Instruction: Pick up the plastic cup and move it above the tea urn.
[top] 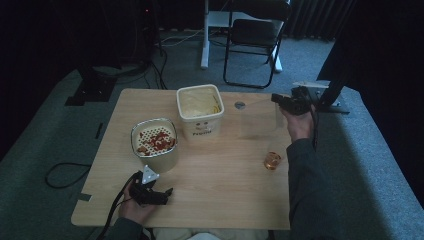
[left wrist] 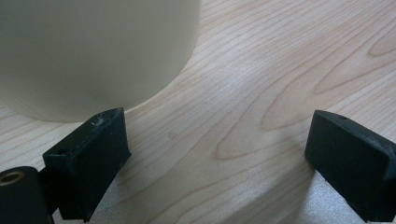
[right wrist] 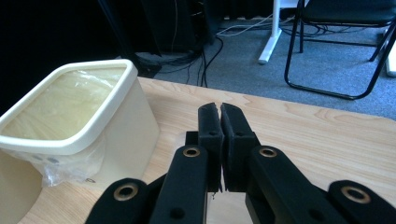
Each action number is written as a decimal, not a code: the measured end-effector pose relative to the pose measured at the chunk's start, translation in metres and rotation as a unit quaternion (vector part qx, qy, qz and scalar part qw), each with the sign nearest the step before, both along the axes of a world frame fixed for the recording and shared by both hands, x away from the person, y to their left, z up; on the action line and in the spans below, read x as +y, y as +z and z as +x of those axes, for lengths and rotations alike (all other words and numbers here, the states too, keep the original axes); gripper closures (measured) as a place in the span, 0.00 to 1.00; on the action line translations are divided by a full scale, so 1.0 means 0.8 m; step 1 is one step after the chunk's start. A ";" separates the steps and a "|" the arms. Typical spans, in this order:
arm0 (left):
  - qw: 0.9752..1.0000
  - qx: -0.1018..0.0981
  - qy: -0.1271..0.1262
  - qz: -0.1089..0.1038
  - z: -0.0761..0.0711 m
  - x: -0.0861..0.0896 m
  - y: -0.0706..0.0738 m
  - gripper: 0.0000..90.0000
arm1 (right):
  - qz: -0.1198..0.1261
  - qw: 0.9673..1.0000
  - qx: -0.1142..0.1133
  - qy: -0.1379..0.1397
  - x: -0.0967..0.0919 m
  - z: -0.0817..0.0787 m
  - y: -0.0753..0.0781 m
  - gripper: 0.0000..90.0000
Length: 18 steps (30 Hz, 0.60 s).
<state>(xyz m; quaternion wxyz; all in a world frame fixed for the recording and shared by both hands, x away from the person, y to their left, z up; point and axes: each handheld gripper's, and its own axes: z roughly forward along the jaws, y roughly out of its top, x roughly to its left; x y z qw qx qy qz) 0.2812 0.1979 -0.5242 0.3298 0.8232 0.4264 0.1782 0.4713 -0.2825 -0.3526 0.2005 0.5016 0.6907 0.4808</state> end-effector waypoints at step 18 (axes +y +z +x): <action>1.000 0.000 0.000 0.000 0.000 0.000 0.000 0.07 | 0.019 0.999 -0.037 -0.006 0.001 -0.013 0.034 0.98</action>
